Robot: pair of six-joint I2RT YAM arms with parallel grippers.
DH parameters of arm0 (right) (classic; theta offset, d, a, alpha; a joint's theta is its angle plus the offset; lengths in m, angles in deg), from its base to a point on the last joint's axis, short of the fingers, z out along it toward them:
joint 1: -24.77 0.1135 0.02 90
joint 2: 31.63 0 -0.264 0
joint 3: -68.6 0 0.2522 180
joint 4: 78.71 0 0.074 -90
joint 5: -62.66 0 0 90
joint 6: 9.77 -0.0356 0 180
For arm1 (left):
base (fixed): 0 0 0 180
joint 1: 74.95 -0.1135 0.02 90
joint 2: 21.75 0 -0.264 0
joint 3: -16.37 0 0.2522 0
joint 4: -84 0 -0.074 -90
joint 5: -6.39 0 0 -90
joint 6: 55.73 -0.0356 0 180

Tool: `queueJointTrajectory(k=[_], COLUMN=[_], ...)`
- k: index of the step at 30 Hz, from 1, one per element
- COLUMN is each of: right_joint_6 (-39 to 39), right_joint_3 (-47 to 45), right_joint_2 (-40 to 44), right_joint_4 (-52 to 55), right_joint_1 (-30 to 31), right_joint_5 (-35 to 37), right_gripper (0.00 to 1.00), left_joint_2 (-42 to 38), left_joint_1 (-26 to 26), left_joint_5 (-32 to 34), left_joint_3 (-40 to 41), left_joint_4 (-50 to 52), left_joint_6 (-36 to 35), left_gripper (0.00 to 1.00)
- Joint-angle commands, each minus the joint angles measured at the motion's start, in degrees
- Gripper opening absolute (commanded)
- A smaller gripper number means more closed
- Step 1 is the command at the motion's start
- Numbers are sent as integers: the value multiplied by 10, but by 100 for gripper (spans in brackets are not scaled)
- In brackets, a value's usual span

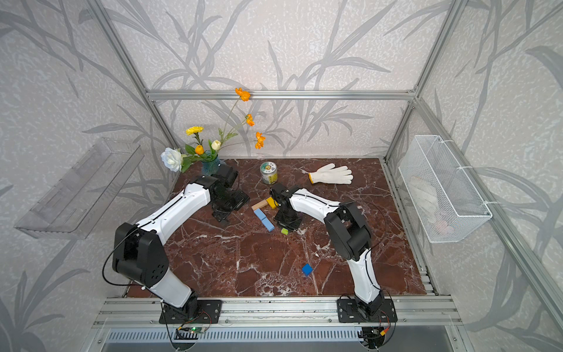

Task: Assemble a heart with building blocks
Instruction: Assemble the building block at the center of the board.

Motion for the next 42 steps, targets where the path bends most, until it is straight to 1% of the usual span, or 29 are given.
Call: queueJointTrajectory(k=[1,15,36,38,39,41,42], right_joint_6=[-22,-37,-24,-22,-21,-19,-17], right_joint_3=[1,-15,12,12,12,11,13], right_joint_2=[-4,-28,-49,-52,-52,-55,-56], right_joint_4=[19,-8,7,5,5,4,7], right_joint_1=[1,-12,-29,-30,-30,-30,-30], right_joint_5=[1,-20,-19,-24,-26,-28,-30], right_gripper=[0,0,0,12,21,46,60], left_joint_2=[-33,-38,-35,-33,-32,-30,-30], left_joint_1=[-14,-22,-23,-23,-23,-23,-23], left_joint_5=[-12,-21,-29,-30,-31,-32,-34], left_joint_3=[12,26,40,40,39,38,38], left_joint_4=[-17,-26,-40,-43,-42,-43,-44], left_joint_6=[2,13,26,25,26,25,26], left_gripper=[99,99,99,99,99,99,99])
